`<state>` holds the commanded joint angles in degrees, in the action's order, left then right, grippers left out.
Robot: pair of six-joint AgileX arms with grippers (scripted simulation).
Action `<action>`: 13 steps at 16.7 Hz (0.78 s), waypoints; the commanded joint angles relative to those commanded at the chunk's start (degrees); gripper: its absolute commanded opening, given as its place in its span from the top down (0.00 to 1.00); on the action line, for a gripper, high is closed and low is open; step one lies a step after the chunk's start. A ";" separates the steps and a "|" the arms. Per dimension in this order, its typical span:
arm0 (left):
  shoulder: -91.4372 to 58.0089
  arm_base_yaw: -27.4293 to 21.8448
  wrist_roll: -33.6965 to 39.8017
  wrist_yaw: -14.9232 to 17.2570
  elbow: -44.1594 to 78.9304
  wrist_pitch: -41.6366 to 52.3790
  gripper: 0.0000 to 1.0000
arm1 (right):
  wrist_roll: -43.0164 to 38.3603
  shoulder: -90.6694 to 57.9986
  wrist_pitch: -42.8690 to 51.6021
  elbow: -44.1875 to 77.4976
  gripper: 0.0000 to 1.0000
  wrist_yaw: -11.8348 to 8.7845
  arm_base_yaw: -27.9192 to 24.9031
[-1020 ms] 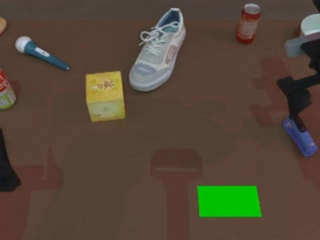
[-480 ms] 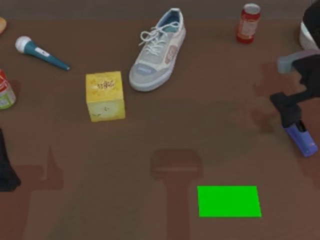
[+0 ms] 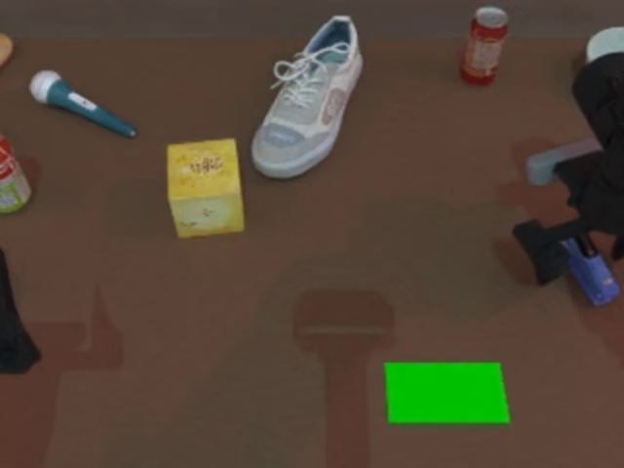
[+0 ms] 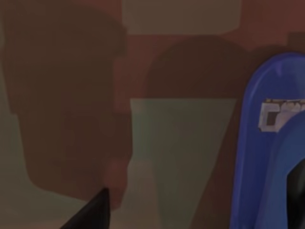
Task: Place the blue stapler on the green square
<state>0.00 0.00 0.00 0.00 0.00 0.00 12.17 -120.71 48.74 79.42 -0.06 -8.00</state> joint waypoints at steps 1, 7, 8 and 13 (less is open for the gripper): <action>0.00 0.00 0.00 0.00 0.00 0.00 0.00 | 0.00 0.00 0.00 0.00 0.00 0.00 0.00; 0.00 0.00 0.00 0.00 0.00 0.00 0.00 | 0.00 0.00 0.00 0.00 0.45 0.00 0.00; 0.00 0.00 0.00 0.00 0.00 0.00 0.00 | 0.00 0.00 0.00 0.00 0.53 0.00 0.00; 0.00 0.00 0.00 0.00 0.00 0.00 0.00 | 0.00 0.00 0.00 0.00 0.90 0.00 0.00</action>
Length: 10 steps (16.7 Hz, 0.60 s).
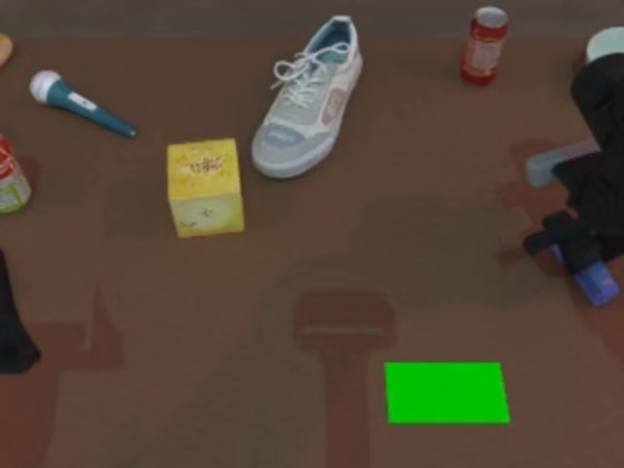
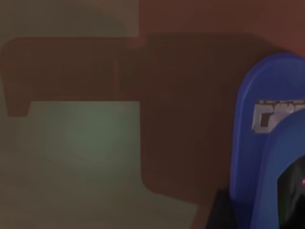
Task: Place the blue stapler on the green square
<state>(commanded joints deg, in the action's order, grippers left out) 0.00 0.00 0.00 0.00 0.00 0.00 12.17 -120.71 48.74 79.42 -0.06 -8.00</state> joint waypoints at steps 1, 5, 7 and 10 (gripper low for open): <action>0.00 0.00 0.00 0.00 0.00 0.00 0.00 | 0.00 0.00 0.00 0.00 0.98 0.00 0.00; 0.00 0.00 0.00 0.00 0.00 0.00 0.00 | 0.00 0.00 0.00 0.00 1.00 0.00 0.00; 0.00 0.00 0.00 0.00 0.00 0.00 0.00 | 0.00 0.00 0.00 0.00 1.00 0.00 0.00; 0.00 0.00 0.00 0.00 0.00 0.00 0.00 | 0.02 0.12 0.04 0.04 1.00 0.11 0.15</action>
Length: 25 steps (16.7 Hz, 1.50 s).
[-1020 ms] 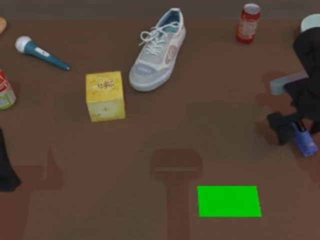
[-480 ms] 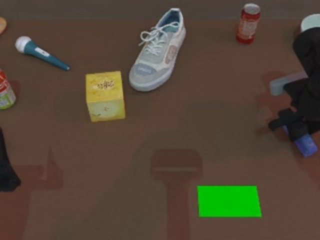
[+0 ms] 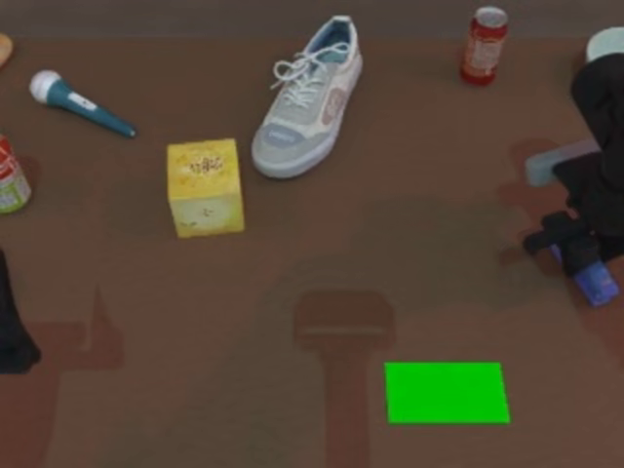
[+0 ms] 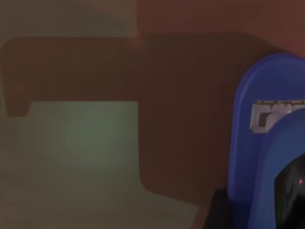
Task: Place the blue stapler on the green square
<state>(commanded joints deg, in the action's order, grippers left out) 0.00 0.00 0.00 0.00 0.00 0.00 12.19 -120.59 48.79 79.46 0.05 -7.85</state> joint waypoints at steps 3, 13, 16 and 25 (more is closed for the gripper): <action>0.00 0.00 0.00 0.00 0.00 0.00 0.00 | 0.20 0.59 2.30 2.06 1.00 -0.03 -0.21; 0.00 0.00 0.00 0.00 0.00 0.00 0.00 | 0.25 6.54 20.52 13.98 1.00 -0.05 -0.42; 0.00 0.00 0.00 0.00 0.00 0.00 0.00 | 0.17 6.34 20.37 13.84 1.00 -0.07 -0.17; 0.00 0.00 0.00 0.00 0.00 0.00 0.00 | -26.37 9.75 13.79 14.28 1.00 3.19 -6.32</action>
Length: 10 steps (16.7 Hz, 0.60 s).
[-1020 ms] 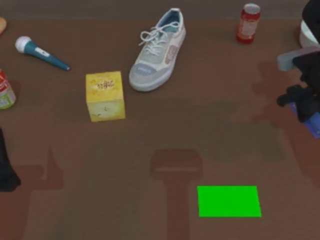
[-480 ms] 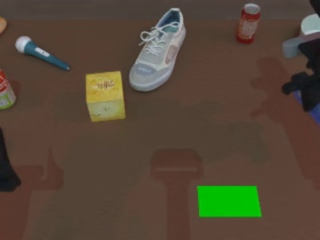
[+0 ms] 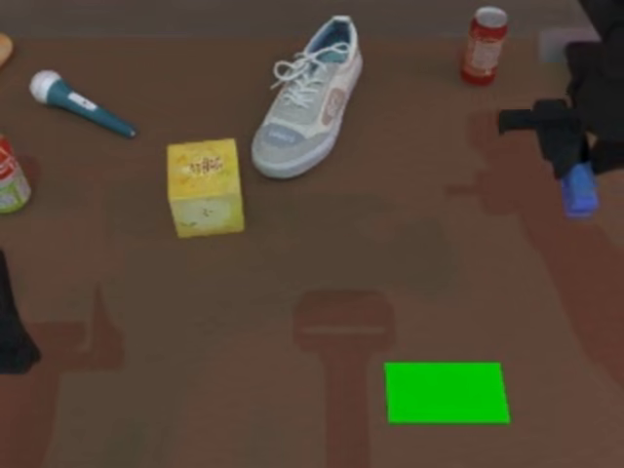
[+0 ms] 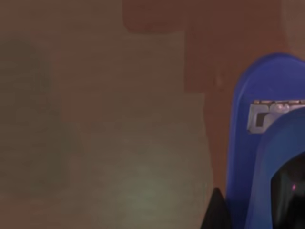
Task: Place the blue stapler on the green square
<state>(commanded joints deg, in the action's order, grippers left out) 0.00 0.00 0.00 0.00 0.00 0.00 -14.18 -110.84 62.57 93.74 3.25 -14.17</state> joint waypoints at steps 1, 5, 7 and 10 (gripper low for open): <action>0.00 0.00 0.00 0.00 0.00 0.00 0.00 | -5.92 0.52 -0.84 -0.21 1.00 0.45 -1.14; 0.00 0.00 0.00 0.00 0.00 0.00 0.00 | -33.61 2.37 -3.03 -2.29 1.00 1.66 -6.39; 0.00 0.00 0.00 0.00 0.00 0.00 0.00 | -48.42 3.18 -3.28 -4.02 1.00 1.78 -9.31; 0.00 0.00 0.00 0.00 0.00 0.00 0.00 | -69.03 4.51 -2.81 -7.21 1.00 1.36 -13.74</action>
<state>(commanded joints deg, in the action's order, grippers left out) 0.00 0.00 0.00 0.00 0.00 0.00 -83.22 -106.33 59.77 86.52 4.60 -27.91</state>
